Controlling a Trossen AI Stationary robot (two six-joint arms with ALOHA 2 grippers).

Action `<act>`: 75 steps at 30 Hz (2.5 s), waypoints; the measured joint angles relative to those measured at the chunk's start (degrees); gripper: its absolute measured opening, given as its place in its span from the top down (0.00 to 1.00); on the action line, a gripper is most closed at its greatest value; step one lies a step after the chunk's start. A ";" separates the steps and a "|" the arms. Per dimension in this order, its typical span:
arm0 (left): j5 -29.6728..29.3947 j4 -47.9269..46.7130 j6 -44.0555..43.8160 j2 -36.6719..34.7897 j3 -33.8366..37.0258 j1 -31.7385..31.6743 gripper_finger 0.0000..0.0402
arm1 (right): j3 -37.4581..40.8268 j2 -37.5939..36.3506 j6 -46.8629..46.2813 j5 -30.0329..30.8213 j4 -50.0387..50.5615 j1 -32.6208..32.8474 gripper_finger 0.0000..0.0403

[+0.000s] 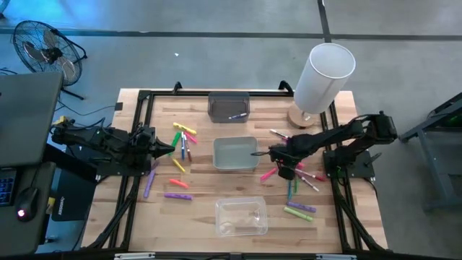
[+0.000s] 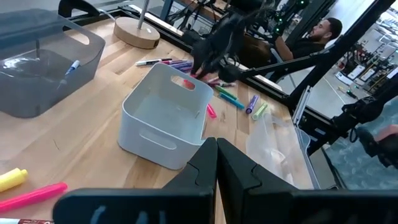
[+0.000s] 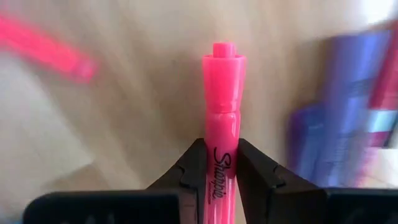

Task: Pick & Place Markers
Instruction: Put the pink highlighter pen into the gray bin, then put the orange pen into the transparent bin

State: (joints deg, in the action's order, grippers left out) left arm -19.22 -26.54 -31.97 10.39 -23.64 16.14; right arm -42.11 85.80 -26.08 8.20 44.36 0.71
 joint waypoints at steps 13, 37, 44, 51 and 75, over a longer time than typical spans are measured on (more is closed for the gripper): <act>0.02 -0.15 0.63 0.00 0.00 0.00 1.00 | -10.45 -17.68 -9.23 12.60 3.08 0.61 0.86; 0.11 -0.24 0.90 0.00 -0.02 0.00 1.00 | -55.19 30.15 16.45 3.38 1.73 1.02 0.87; 0.25 -0.43 5.18 0.00 -0.02 0.00 0.99 | -55.22 34.00 12.14 0.60 1.78 0.76 0.78; 4.61 -1.79 4.97 0.80 -0.07 0.00 0.83 | -55.25 32.31 10.96 0.20 1.94 0.76 0.67; 5.93 -18.50 12.75 40.58 -19.29 0.00 0.66 | -13.56 -15.49 -10.08 14.55 -19.27 12.49 0.98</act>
State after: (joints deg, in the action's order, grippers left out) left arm -13.29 -45.04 -19.22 50.97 -42.92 16.14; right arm -55.67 70.31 -36.16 22.75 25.10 13.20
